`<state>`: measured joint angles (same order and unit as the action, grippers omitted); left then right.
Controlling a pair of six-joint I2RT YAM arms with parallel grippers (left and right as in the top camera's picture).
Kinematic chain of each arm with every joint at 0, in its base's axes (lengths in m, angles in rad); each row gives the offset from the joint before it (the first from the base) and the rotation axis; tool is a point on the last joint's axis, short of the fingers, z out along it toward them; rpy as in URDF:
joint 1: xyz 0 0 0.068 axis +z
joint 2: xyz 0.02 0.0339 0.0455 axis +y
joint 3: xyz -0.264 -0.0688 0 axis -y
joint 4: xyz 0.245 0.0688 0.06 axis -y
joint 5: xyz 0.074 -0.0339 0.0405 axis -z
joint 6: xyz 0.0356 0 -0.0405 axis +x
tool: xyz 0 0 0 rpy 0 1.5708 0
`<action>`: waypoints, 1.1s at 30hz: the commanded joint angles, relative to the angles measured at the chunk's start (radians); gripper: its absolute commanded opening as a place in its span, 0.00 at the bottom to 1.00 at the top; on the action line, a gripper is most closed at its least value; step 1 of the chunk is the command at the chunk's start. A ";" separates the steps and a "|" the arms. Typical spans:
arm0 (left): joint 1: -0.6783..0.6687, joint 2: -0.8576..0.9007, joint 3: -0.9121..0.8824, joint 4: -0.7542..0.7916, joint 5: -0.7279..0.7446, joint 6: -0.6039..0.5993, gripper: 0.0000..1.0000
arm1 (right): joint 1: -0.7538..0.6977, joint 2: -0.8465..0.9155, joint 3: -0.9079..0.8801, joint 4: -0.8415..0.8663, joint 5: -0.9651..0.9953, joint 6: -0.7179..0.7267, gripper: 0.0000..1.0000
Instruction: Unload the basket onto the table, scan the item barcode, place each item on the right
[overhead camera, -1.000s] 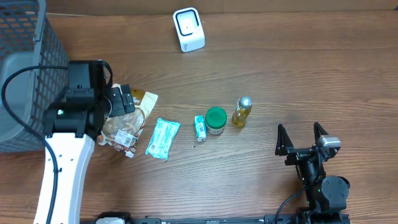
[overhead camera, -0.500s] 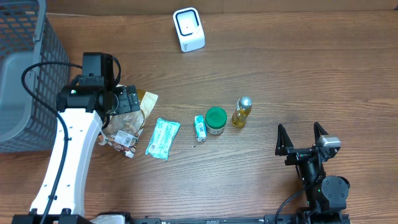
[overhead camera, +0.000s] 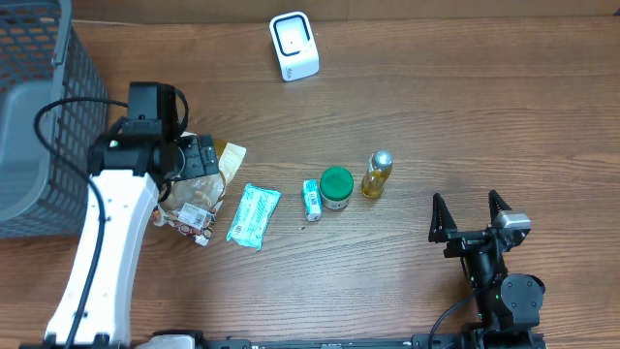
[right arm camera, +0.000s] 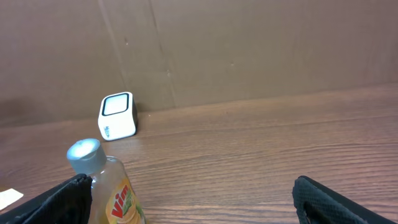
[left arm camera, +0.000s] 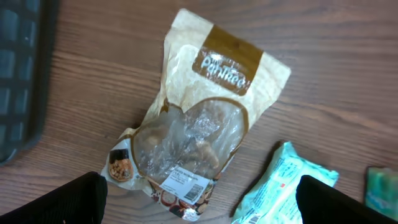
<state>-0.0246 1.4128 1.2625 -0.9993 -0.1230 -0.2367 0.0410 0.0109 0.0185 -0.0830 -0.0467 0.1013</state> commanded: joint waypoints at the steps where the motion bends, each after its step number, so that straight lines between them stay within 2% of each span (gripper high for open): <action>1: 0.006 -0.161 0.010 0.001 0.011 -0.034 1.00 | 0.005 -0.008 -0.011 0.002 0.004 0.003 1.00; 7: 0.005 -0.429 0.010 0.004 -0.027 -0.033 1.00 | 0.005 -0.008 -0.011 0.002 0.004 0.003 1.00; 12: 0.005 -0.595 0.010 -0.025 -0.150 -0.021 1.00 | 0.005 -0.008 -0.011 0.002 0.004 0.003 1.00; 16: 0.005 -0.644 0.010 -0.064 -0.196 -0.021 1.00 | 0.005 -0.008 -0.011 0.002 0.004 0.003 1.00; 24: 0.005 -0.647 0.010 -0.137 -0.197 -0.021 0.99 | 0.005 -0.008 -0.011 0.002 0.004 0.003 1.00; 33: 0.005 -0.647 0.010 -0.153 -0.201 -0.021 1.00 | 0.005 -0.008 -0.011 0.002 0.004 0.003 1.00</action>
<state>-0.0246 0.7696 1.2675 -1.1469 -0.3038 -0.2558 0.0410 0.0109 0.0185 -0.0837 -0.0467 0.1009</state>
